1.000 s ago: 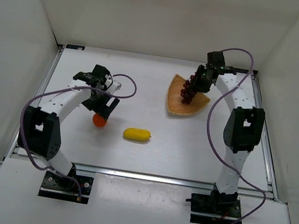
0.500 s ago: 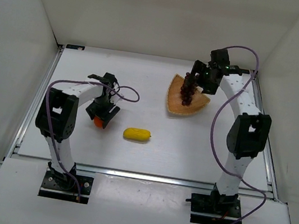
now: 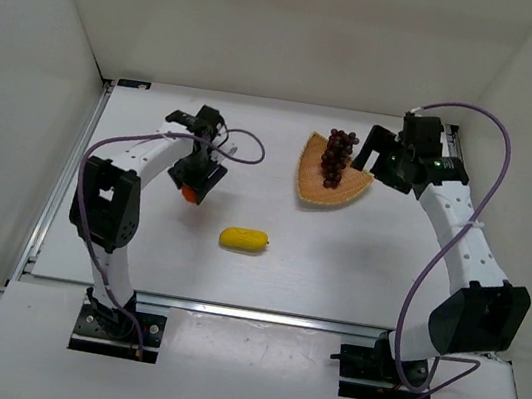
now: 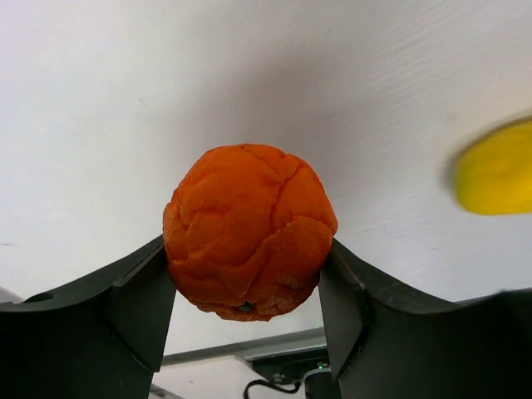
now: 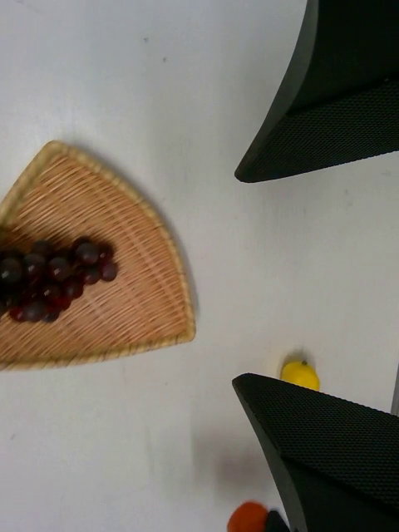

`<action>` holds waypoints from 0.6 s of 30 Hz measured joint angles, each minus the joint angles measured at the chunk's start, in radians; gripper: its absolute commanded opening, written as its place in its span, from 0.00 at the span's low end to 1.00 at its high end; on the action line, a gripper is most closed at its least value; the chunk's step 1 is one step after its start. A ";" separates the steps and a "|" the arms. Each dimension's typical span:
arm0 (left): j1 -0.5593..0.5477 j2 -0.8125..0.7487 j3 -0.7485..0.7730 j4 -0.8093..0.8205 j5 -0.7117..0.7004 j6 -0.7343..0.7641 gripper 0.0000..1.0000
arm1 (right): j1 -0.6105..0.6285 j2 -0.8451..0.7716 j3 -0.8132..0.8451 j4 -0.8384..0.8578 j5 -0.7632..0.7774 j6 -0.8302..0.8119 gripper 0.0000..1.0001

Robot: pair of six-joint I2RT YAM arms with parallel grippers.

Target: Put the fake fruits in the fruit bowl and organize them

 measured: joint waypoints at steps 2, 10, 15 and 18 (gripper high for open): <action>-0.043 0.011 0.116 -0.022 -0.006 0.005 0.38 | -0.009 -0.037 -0.073 0.008 0.011 0.008 1.00; -0.294 0.231 0.583 0.119 -0.007 0.036 0.42 | -0.076 -0.135 -0.228 0.012 0.065 0.065 1.00; -0.421 0.465 0.776 0.202 -0.001 0.058 0.45 | -0.135 -0.244 -0.260 0.019 0.084 0.077 1.00; -0.470 0.555 0.804 0.251 -0.002 0.070 0.57 | -0.152 -0.315 -0.284 0.023 0.095 0.077 1.00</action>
